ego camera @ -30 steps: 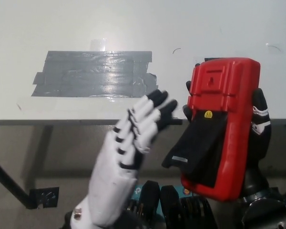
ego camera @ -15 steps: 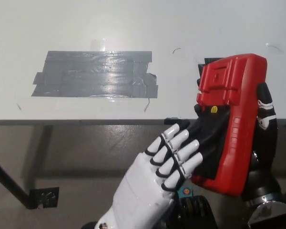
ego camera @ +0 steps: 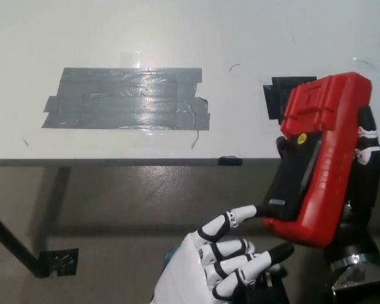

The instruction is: The robot first picks the multimeter with right hand and then unfolds the black stand on the back of it using left hand

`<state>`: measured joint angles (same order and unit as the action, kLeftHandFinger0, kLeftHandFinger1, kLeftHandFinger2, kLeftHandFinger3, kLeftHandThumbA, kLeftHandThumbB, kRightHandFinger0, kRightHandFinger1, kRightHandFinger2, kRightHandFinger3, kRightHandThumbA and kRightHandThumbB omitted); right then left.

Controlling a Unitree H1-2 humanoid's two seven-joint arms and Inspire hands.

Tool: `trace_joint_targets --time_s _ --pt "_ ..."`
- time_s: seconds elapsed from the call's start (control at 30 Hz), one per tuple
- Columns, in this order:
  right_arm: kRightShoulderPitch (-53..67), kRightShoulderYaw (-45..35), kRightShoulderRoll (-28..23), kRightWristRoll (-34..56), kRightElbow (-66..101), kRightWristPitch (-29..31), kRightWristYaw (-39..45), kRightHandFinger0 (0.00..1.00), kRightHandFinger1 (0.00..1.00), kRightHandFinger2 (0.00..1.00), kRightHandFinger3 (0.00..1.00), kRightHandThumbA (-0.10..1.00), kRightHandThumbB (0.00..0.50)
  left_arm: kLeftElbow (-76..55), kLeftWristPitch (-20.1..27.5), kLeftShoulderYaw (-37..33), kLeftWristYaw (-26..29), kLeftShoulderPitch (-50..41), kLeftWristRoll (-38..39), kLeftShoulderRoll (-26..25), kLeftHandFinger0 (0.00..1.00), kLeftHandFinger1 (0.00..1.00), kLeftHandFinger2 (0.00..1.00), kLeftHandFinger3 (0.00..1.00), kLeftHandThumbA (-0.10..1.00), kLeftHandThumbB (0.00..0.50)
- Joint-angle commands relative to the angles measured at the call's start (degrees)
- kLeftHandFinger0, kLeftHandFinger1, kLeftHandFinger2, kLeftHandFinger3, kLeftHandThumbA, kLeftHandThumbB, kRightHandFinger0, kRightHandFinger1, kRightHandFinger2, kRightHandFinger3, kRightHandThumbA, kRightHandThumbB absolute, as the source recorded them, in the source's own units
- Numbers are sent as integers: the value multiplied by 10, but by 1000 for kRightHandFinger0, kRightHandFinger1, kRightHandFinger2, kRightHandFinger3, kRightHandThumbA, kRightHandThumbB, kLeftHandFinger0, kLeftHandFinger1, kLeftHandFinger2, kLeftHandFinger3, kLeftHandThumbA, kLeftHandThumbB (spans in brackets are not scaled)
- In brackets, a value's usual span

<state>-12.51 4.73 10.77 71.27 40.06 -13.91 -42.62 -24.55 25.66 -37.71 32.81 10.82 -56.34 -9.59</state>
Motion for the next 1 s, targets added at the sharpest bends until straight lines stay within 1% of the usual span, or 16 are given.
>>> trace_joint_targets --time_s 0.0,0.2,0.3,0.33,0.4,0.43,0.47,0.53,0.57,0.6,0.67,0.73,0.8,0.83,0.9,0.97 --pt "-52 7 88 24 36 59 -16 0 332 687 978 -100 86 -13 13 -4 44 11 2 -4 753 14 316 1000 1000 428" --pt "-58 18 79 16 34 71 -21 0 335 692 963 -100 95 -17 13 3 41 8 15 -2 752 0 200 1000 1000 423" --pt "-61 20 72 7 31 76 -19 0 321 698 996 -100 91 -20 13 10 40 4 14 -2 754 0 197 1000 1000 425" --pt "-67 13 62 -3 21 80 -1 0 301 691 992 -100 67 -22 13 16 39 3 15 -2 793 18 225 1000 1000 418" --pt "-84 -4 47 -19 0 88 13 0 297 686 979 -100 75 -27 13 29 28 -3 21 -3 824 30 220 1000 1000 428" --pt "-94 -17 38 -19 -12 93 13 0 298 692 957 -100 65 -30 13 39 18 -9 18 -4 893 60 236 1000 1000 436" --pt "-104 -26 31 -21 -22 95 16 0 292 690 943 -100 58 -32 13 46 12 -14 15 -6 1000 166 294 1000 1000 440" --pt "-138 -45 4 -56 -52 90 24 0 275 637 931 -100 47 -36 13 60 -3 -31 22 -10 1000 535 477 1000 1000 457" --pt "-156 -51 -16 -99 -73 86 38 0 292 629 968 -100 18 -36 13 72 -17 -47 22 -10 1000 621 515 1000 1000 464" --pt "-165 -58 -21 -107 -83 85 39 0 290 638 1000 -100 26 -34 13 75 -18 -52 18 -10 1000 689 579 1000 1000 465" --pt "-193 -74 -43 -154 -120 88 45 0 296 640 1000 -100 7 -25 13 83 -6 -63 4 -11 1000 756 664 1000 1000 454" --pt "-220 -71 -80 -237 -164 86 55 0 262 637 1000 -100 22 -17 13 85 -2 -69 3 -19 1000 775 693 1000 1000 452" --pt "-245 -66 -119 -284 -212 91 72 0 215 723 1000 -100 18 -10 13 88 1 -77 9 -30 1000 821 752 1000 1000 443" --pt "-260 -59 -142 -314 -242 96 81 0 253 757 992 -100 31 -6 13 90 4 -84 12 -33 1000 821 755 1000 1000 436" --pt "-278 -54 -164 -342 -276 107 89 4 295 784 881 -100 72 -3 13 94 3 -93 17 -37 1000 818 755 1000 1000 442" --pt "-308 -49 -188 -381 -326 120 85 0 278 749 788 -100 109 5 13 93 11 -103 26 -43 1000 815 746 1000 1000 440"
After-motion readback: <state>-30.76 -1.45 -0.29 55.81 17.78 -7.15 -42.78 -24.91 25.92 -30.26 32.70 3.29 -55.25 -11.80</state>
